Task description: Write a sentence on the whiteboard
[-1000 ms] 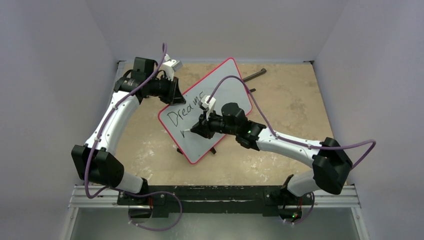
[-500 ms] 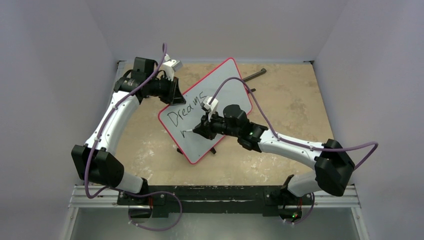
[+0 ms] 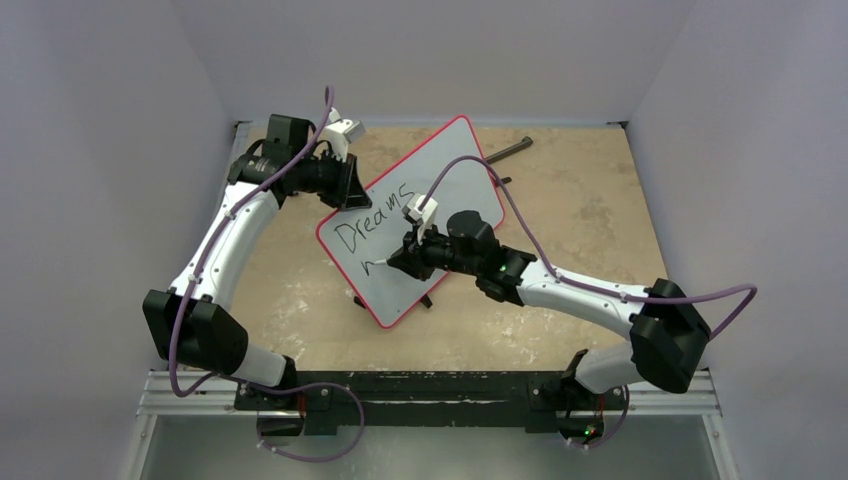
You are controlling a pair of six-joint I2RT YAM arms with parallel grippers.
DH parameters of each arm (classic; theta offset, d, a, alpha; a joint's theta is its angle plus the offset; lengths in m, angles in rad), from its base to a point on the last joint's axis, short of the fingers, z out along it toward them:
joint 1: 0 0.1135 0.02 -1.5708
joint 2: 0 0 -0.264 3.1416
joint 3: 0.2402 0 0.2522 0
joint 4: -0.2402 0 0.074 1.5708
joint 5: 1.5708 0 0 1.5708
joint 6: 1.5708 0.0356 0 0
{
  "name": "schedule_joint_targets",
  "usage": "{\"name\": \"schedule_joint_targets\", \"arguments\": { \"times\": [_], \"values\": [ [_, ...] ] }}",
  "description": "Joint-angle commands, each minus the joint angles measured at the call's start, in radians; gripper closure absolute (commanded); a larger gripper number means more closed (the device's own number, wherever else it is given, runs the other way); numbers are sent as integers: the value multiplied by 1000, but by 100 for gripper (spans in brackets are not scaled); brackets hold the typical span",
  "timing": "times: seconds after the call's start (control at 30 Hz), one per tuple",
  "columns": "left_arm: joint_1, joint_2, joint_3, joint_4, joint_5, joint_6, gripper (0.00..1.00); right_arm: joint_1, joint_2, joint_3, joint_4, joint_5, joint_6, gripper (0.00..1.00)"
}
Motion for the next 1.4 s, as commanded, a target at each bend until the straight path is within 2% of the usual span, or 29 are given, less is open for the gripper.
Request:
{"name": "schedule_joint_targets", "arguments": {
  "times": [0.0,0.6,1.37],
  "values": [
    [3,-9,3,36,-42,28,100,-8,-7,48,-2,85,-31,100],
    [3,-12,1,34,-43,28,100,-8,-8,86,-8,86,-43,100],
    [4,-18,-5,58,-23,14,100,-24,-102,26,-6,154,-17,100]
  ]
}}
